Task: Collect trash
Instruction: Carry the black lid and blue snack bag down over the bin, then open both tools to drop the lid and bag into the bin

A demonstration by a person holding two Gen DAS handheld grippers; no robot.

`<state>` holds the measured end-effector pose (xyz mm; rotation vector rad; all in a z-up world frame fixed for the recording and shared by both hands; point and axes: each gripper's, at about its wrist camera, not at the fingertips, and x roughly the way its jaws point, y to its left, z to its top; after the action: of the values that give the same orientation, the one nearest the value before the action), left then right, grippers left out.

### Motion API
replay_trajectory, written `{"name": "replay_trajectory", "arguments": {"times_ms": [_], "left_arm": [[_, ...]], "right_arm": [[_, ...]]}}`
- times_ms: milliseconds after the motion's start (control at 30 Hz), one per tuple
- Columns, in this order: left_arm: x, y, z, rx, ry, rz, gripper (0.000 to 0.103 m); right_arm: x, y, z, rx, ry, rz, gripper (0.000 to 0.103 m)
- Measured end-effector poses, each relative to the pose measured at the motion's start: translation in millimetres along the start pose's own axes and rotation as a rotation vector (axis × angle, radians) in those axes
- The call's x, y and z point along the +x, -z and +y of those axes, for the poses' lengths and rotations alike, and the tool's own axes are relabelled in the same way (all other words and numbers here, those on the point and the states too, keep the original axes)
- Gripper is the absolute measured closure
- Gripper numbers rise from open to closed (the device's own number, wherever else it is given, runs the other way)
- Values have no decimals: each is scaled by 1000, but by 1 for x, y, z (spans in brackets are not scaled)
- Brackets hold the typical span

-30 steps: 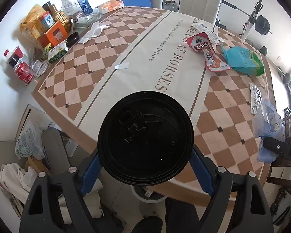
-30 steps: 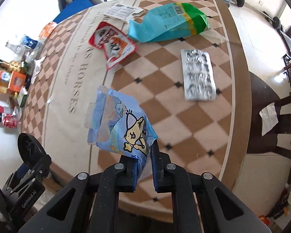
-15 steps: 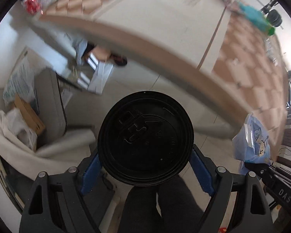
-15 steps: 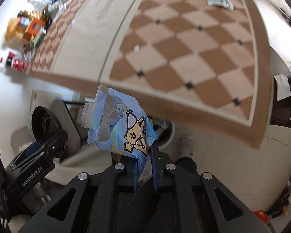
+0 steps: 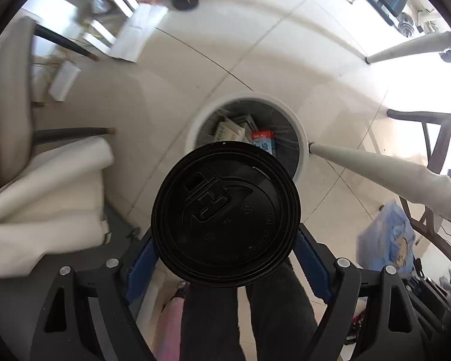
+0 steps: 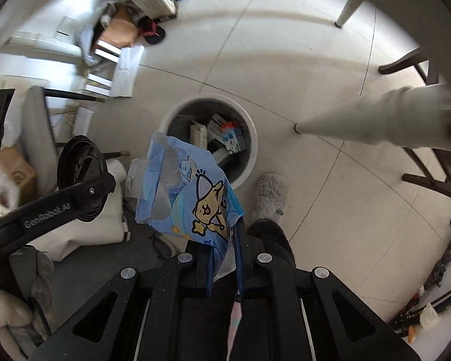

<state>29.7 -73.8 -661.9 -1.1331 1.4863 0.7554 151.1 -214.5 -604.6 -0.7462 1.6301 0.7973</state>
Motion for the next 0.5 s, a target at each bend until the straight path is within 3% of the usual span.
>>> {"name": "replay_trajectory", "arguments": {"times_ms": [233,400,500], "left_arm": [[80,-36,10,-21,101,94,19],[102,-47,16,-28,135,125,15],[106,-48,17,-28,115,122,13]], "right_arm": [[99,-44,-18,52,-25,35,91],[150,-67,-27,93,-75,78,91],[169,-74,-30,127,-117,99,91]]}}
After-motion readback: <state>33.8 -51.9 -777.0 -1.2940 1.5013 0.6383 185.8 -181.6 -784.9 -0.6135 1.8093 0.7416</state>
